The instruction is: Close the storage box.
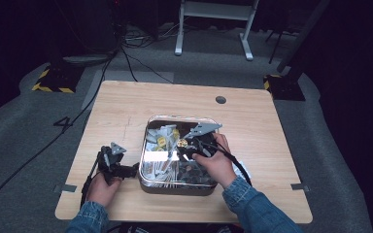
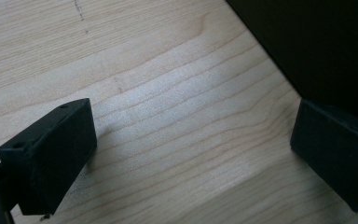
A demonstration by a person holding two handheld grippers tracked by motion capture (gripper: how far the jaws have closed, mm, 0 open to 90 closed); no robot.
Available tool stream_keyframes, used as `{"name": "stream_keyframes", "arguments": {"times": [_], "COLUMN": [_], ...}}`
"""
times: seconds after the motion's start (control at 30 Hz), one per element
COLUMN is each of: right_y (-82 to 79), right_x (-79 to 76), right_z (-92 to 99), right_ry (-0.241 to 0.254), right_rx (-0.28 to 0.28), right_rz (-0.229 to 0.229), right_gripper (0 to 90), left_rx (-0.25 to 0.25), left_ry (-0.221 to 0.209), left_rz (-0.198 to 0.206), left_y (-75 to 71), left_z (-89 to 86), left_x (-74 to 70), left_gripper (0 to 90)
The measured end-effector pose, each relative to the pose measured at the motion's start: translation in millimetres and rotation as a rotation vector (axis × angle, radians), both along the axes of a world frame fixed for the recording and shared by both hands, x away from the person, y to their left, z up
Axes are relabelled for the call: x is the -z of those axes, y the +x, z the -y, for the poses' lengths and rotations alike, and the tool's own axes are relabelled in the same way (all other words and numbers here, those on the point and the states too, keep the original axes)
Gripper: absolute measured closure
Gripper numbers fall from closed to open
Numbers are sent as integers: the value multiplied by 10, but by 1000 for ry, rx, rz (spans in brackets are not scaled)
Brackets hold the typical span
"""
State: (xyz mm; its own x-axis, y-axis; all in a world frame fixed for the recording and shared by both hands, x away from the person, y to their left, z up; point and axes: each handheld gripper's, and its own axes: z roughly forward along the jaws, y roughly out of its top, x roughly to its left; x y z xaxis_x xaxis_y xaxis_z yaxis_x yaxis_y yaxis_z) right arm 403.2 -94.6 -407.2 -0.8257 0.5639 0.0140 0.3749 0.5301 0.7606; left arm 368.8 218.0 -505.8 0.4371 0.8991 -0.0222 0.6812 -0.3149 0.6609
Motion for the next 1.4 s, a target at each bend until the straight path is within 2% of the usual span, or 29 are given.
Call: {"name": "stream_keyframes", "arguments": {"times": [0.23, 0.43, 0.7, 1.2, 1.4], "right_y": [-5, 7, 38, 48, 47], "right_x": [99, 174, 249, 283, 296], "right_z": [-38, -59, -72, -65, -67], "right_ry": [-6, -24, -23, -44, -29], "right_rx": [17, 9, -6, -23, -7], "right_rz": [-14, -27, -42, -28, -35], "right_gripper": [588, 587, 587, 586, 575], "left_rx": [3, 3, 1, 3, 3], "left_ry": [-1, -1, -1, -1, -1], "left_rz": [-3, -3, 0, -3, -3], "left_y": [1, 1, 1, 0, 0], "left_z": [-1, -1, 0, -1, -1], "left_x": [-2, -1, 1, -1, -1], "left_gripper": [4, 4, 4, 4, 4]}}
